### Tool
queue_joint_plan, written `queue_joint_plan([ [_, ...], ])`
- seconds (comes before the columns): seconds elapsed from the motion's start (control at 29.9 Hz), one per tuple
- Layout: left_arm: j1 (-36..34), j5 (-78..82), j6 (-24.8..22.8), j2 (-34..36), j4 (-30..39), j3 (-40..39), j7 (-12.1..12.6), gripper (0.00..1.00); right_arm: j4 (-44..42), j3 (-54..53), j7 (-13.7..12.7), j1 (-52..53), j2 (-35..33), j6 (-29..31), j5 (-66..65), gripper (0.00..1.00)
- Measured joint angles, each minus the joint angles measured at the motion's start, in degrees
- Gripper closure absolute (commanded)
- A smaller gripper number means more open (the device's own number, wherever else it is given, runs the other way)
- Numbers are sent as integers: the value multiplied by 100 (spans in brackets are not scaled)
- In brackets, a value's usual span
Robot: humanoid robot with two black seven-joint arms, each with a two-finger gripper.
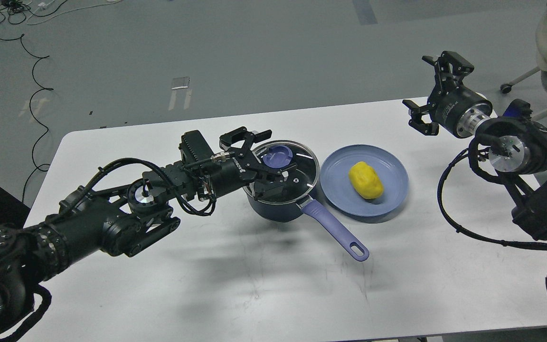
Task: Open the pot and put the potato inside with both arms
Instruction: 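Close the left gripper on the blue knob of the glass lid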
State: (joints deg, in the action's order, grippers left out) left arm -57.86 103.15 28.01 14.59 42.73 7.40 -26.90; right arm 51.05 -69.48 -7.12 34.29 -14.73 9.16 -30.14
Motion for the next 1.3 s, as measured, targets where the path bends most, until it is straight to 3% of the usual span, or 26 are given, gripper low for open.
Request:
queue_joint_plan([
  [1.04, 38, -364, -2, -115, -287, 81, -110, 4, 2, 180, 0, -149, -104, -15, -35, 0],
  [1.27, 53, -374, -114, -114, -288, 87, -109, 10, 2, 241, 0, -157, -151, -28, -36, 0],
  [1.3, 53, -375, -120, -114, -288, 87, -110, 20, 1, 242, 0, -157, -152, -30, -36, 0],
])
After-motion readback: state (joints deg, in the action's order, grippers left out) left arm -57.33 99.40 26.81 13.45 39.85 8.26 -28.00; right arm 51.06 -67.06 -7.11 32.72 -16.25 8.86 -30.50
